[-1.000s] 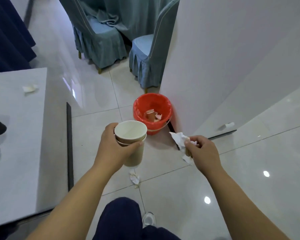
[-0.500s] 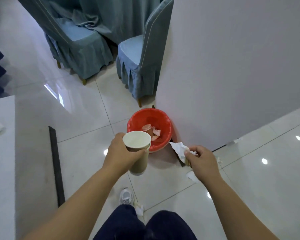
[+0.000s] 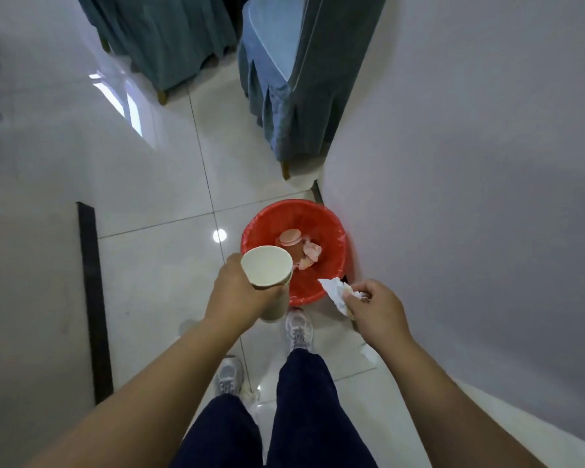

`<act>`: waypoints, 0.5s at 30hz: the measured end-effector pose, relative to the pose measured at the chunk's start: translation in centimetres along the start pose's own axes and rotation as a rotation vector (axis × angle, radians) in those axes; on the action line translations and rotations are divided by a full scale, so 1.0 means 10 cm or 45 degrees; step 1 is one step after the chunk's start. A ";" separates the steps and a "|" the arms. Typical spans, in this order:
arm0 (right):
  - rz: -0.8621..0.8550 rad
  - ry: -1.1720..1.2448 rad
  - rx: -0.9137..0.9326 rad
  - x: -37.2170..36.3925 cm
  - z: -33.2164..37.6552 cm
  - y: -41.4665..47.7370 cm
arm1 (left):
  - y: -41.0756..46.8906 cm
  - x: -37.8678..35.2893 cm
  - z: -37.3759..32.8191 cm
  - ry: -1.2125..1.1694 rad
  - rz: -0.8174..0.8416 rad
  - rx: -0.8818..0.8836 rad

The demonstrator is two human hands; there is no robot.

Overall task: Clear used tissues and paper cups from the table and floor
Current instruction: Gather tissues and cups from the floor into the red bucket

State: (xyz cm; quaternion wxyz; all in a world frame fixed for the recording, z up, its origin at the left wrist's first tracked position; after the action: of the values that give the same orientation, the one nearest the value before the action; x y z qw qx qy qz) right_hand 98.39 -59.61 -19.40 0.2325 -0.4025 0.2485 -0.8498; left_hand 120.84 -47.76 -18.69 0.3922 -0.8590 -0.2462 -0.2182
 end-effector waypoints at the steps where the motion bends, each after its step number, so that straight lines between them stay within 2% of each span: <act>1: 0.018 -0.017 -0.004 -0.01 0.01 0.17 | 0.13 -0.07 -0.04 -0.033 -0.012 0.007; 7: 0.072 -0.126 -0.023 -0.18 0.05 1.02 | 0.77 -0.43 -0.03 -0.146 -0.013 0.129; 15: 0.210 -0.224 -0.043 -0.56 0.00 1.51 | 0.73 -0.55 0.48 -0.032 0.017 0.305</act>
State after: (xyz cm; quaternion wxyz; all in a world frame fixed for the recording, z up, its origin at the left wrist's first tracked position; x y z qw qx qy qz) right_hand 104.54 -67.91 -31.80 0.3156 -0.4575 0.2738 -0.7850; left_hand 121.79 -49.55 -28.84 0.4905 -0.8102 -0.2697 -0.1738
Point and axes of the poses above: each hand's wrist, its own y-axis towards the middle knuckle, its own x-axis out of the back of the hand, z = x × y, the point moved 10 cm from there along y, towards the middle knuckle
